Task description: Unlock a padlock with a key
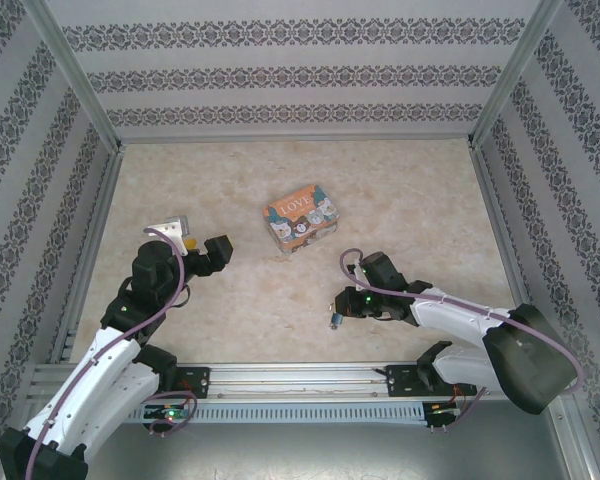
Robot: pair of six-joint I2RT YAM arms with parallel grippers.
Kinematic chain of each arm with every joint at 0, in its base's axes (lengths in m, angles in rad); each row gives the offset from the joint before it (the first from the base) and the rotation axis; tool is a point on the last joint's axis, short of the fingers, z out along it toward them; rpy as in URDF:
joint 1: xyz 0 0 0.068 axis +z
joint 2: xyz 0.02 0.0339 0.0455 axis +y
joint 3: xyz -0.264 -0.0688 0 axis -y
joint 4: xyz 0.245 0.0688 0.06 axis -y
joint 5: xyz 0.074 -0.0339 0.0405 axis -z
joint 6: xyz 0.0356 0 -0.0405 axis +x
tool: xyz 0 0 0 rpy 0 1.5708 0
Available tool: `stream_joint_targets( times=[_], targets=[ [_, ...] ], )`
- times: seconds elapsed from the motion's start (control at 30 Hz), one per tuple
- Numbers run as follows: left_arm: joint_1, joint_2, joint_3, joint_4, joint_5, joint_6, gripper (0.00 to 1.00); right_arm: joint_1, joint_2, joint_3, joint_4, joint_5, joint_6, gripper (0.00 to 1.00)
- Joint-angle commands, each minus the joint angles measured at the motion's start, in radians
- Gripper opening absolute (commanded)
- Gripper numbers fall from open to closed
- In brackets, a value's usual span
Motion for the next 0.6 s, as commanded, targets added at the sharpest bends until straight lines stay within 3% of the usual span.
stream_joint_targets(
  times=[0.0,0.27,0.57],
  targets=[
    [0.015,-0.012,0.005,0.01,0.008,0.018,0.98,-0.008,-0.012,0.024,0.001,0.026,-0.006,0.12],
    [0.014,-0.014,0.008,0.008,0.007,0.023,0.99,-0.036,-0.055,0.049,-0.039,0.038,-0.026,0.29],
    [0.015,-0.036,0.008,-0.007,-0.041,0.046,0.99,-0.116,-0.191,0.104,-0.134,0.067,-0.092,0.35]
  ],
)
